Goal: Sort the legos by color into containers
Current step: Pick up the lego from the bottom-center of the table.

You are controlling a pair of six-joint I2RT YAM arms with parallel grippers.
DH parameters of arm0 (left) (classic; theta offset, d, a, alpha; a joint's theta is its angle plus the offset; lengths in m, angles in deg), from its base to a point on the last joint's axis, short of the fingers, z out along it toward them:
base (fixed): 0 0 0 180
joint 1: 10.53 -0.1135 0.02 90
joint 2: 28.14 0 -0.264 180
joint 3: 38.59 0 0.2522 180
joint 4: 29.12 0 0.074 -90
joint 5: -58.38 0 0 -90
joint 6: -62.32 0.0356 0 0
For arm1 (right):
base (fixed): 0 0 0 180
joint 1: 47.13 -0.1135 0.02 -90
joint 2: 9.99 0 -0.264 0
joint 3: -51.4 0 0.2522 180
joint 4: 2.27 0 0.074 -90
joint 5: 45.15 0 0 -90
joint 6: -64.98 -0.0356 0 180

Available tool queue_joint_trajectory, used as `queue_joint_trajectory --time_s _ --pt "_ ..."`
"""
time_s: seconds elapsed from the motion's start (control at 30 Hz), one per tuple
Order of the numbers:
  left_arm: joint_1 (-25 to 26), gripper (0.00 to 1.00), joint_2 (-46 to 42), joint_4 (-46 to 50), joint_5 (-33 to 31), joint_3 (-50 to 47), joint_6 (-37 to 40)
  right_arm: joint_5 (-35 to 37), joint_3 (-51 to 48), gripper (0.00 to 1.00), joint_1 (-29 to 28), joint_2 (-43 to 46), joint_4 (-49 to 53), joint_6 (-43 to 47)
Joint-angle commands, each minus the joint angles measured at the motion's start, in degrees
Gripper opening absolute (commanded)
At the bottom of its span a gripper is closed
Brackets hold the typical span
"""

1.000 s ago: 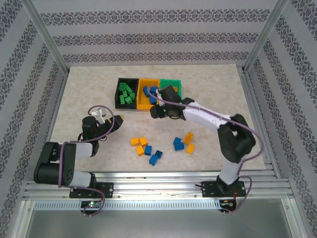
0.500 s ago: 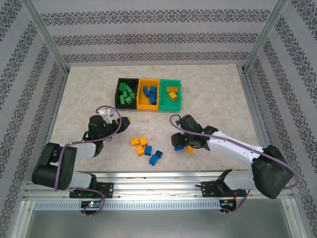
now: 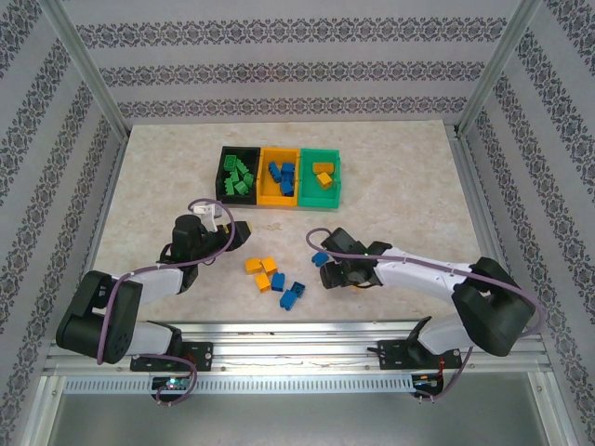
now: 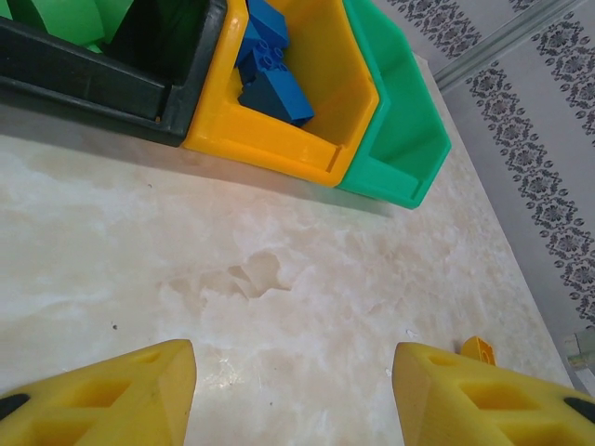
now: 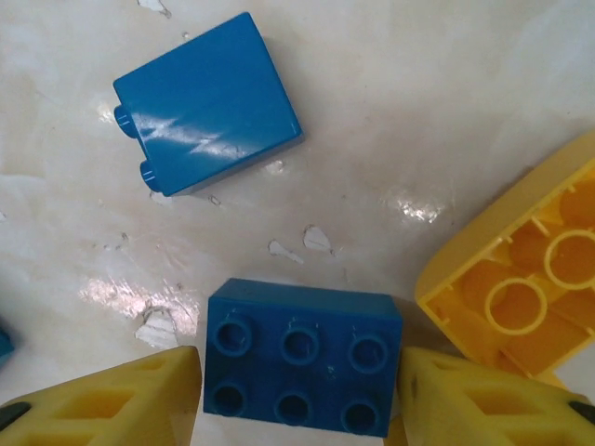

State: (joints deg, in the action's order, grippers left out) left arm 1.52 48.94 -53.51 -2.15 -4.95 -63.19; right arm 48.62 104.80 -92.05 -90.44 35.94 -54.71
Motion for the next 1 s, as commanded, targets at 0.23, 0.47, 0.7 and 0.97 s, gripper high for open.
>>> queue_joint_trajectory --time_s 0.23,0.47,0.7,0.97 --pt "1.2 0.58 -0.3 1.2 -0.3 1.7 1.7 2.3 4.0 0.64 -2.6 -5.8 1.5 -0.9" --pt "1.2 0.58 -1.3 2.2 -0.7 1.8 2.2 5.0 4.0 0.57 -3.8 -6.1 3.1 -0.8" --pt "1.2 0.58 -1.3 2.7 -0.7 1.9 2.5 4.2 6.6 0.49 -3.3 -4.3 0.7 0.9" --pt "1.3 0.58 -1.0 2.2 -0.9 1.9 2.3 -0.9 19.9 0.49 0.5 -10.0 -5.3 6.2"
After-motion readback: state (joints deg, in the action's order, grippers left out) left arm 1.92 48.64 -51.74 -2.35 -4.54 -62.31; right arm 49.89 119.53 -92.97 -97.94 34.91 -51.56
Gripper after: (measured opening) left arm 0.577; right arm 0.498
